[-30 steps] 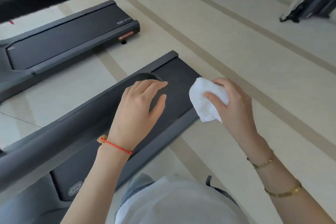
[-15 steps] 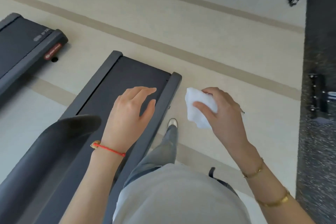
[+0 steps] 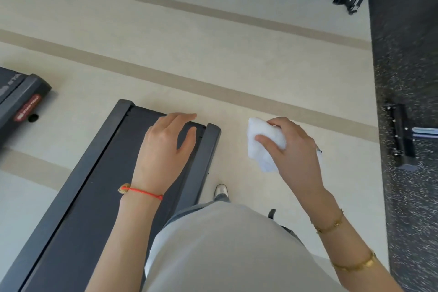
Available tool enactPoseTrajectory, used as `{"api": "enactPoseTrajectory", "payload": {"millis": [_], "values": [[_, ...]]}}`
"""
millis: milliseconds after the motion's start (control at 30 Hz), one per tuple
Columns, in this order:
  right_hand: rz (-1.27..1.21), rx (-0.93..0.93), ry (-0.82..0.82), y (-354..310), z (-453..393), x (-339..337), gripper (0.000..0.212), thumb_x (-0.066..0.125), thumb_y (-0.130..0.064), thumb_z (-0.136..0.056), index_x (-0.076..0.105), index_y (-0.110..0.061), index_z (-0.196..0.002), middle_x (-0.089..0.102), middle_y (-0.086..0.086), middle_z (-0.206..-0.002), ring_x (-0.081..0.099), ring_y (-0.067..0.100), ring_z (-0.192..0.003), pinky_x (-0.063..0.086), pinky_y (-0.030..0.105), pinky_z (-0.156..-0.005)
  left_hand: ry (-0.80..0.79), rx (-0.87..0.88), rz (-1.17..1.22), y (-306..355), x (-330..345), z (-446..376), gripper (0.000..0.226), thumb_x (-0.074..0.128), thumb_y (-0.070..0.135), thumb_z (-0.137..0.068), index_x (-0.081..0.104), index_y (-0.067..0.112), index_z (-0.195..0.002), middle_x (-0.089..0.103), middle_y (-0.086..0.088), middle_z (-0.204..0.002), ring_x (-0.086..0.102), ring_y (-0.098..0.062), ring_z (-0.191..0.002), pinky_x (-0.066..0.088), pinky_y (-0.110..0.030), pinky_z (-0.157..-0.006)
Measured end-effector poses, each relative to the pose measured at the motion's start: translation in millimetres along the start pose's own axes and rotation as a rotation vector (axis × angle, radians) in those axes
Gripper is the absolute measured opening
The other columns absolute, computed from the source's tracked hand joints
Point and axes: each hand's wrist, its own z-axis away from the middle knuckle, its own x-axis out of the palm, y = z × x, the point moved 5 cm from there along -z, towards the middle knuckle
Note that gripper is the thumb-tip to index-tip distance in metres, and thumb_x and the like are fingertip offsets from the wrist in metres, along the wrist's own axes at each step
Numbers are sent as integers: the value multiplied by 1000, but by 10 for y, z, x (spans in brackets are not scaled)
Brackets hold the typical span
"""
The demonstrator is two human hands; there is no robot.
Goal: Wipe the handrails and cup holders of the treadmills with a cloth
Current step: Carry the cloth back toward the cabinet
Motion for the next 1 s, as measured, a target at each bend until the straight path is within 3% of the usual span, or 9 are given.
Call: {"api": "enactPoseTrajectory", "payload": {"millis": [267, 467, 600, 1000], "values": [[-12, 44, 38, 67, -1210, 20, 27, 67, -34, -88, 62, -15, -107, 66, -2, -99, 58, 17, -91, 44, 32, -82, -15, 21, -34, -180, 120, -1246, 27, 58, 11, -96, 66, 9, -121, 67, -3, -117, 63, -24, -104, 53, -47, -88], [-11, 48, 31, 231, -2157, 138, 25, 68, -34, -87, 62, -16, -104, 66, -3, -96, 58, 17, -89, 46, 35, -81, -55, 7, -46, -327, 433, -2093, 27, 58, 14, -96, 66, 12, -121, 67, 0, -116, 62, -20, -106, 53, -36, -88], [-23, 26, 29, 352, -2959, 183, 23, 67, -35, -87, 62, -18, -102, 66, -4, -95, 58, 16, -87, 46, 33, -80, -54, -6, -52, -389, 688, -2806, 27, 57, 15, -96, 66, 11, -122, 68, 0, -114, 62, -20, -107, 54, -39, -88], [-14, -152, -88, 362, -5895, 118, 24, 68, -36, -87, 62, -20, -104, 65, -5, -96, 57, 15, -88, 46, 34, -79, 116, -163, -18, -312, 1105, -5192, 28, 57, 14, -97, 66, 12, -123, 67, 0, -113, 62, -21, -106, 53, -38, -88]]}}
